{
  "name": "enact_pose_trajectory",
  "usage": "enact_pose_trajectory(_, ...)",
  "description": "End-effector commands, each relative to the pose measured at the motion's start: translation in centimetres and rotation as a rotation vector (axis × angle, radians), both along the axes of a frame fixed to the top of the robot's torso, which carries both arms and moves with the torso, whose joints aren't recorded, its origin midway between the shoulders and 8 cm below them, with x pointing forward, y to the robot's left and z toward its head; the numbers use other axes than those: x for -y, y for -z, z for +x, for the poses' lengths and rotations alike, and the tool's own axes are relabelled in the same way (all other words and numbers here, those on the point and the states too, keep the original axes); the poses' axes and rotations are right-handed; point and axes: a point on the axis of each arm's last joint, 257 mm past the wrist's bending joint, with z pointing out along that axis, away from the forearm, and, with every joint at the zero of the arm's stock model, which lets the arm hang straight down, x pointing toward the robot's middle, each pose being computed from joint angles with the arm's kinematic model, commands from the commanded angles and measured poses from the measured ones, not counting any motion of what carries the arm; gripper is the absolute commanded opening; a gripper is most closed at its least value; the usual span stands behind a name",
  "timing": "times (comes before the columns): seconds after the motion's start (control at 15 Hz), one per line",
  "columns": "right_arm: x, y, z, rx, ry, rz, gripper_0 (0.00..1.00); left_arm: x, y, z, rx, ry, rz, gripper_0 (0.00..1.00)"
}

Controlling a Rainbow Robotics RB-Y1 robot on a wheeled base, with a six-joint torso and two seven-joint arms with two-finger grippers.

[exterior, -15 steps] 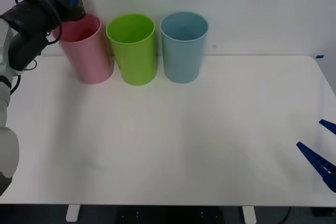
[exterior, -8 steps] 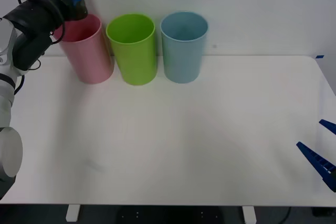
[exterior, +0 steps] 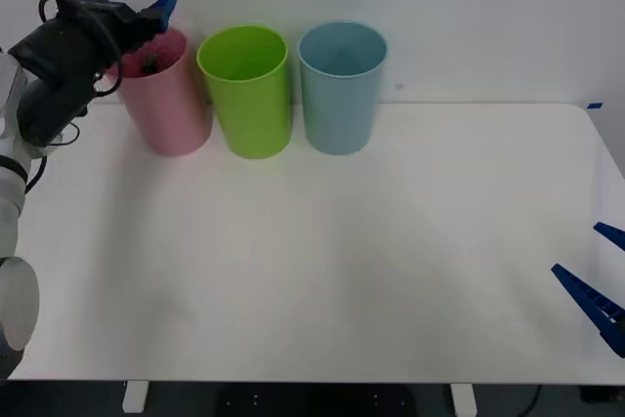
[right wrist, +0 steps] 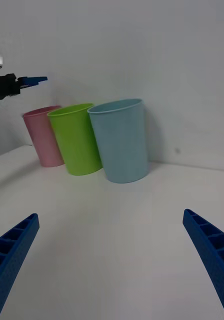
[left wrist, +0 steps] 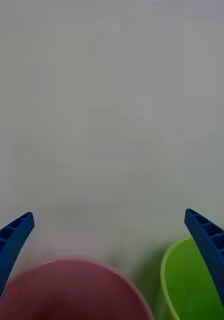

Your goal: Grasp the object on the table and drop it into the matching bin: aluminum can to the light blue bin, PET bottle to the pink bin.

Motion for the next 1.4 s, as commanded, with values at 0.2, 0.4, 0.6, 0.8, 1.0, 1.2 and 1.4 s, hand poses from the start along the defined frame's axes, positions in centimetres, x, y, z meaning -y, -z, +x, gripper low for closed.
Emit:
enact_pose_trajectory(0.2, 0.0, 0.0, 0.0, 0.0, 0.0, 0.0, 1.0, -1.1, 1.8, -5.0, 0.044, 0.045, -0.061, 1.0)
enact_pose_trajectory(0.4, 0.0, 0.0, 0.0, 0.0, 0.0, 0.0, 1.0, -2.6, 3.2, -8.8, 0.055, 0.059, -0.084, 1.0)
enact_pose_trajectory(0.6, 0.0, 0.0, 0.0, 0.0, 0.0, 0.0, 1.0, -3.8, 4.8, -12.4, 0.049, 0.075, -0.097, 1.0)
enact_pose_trajectory(0.8, 0.0, 0.0, 0.0, 0.0, 0.0, 0.0, 1.0, -4.5, 6.4, -16.0, 0.037, 0.119, -0.09, 1.0)
enact_pose_trajectory(1.0, 0.0, 0.0, 0.0, 0.0, 0.0, 0.0, 1.0, -4.8, 8.4, -19.3, 0.015, 0.181, -0.069, 1.0)
enact_pose_trajectory(1.2, 0.0, 0.0, 0.0, 0.0, 0.0, 0.0, 1.0, -5.6, 10.4, -22.4, -0.008, 0.231, -0.003, 1.0)
enact_pose_trajectory(1.4, 0.0, 0.0, 0.0, 0.0, 0.0, 0.0, 1.0, -6.8, 12.2, -24.9, -0.007, 0.234, 0.088, 1.0)
